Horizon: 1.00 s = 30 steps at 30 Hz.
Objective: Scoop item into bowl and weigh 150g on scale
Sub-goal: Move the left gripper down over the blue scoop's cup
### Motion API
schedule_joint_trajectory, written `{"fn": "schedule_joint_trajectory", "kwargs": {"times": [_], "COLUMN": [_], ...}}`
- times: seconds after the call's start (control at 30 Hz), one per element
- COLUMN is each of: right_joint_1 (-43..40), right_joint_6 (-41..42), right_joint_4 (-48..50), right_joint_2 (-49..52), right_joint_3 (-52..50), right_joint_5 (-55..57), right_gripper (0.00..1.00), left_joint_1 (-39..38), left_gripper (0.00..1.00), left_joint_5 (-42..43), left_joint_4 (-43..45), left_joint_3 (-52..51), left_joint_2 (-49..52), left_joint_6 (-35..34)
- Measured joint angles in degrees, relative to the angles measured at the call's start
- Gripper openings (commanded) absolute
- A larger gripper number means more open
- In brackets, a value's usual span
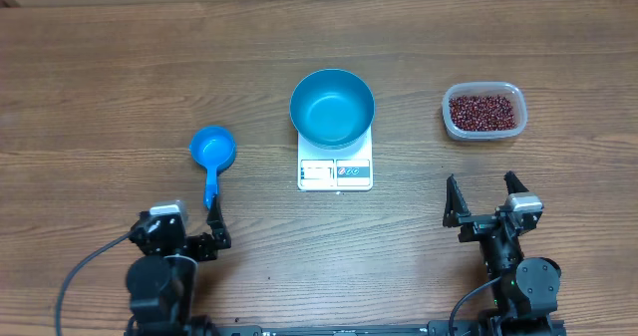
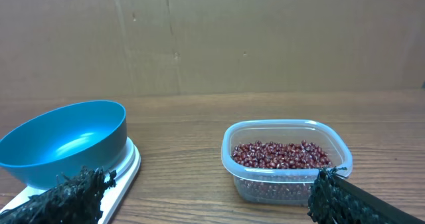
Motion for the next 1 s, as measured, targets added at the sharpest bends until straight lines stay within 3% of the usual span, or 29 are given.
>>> {"fn": "schedule_joint_trajectory", "kwargs": {"times": [0.27,0.77,1.0], "right_joint_1": [0.0,0.0,0.0], "right_joint_6": [0.0,0.0,0.0], "right_joint_4": [0.0,0.0,0.0], "right_joint_2": [0.0,0.0,0.0], "right_joint_3": [0.0,0.0,0.0], "right_joint_5": [0.0,0.0,0.0], "right_gripper": [1.00,1.00,1.00], "left_joint_1": [0.0,0.0,0.0], "left_gripper": [1.00,1.00,0.99], "left_joint_5": [-0.7,-1.3,-2.7], "left_joint_4": [-9.4,-37.4,-43.2], "left_joint_3": [20.3,62.6,70.0], "left_joint_2": [12.2,56.2,73.9], "left_joint_6": [0.0,0.0,0.0]}}
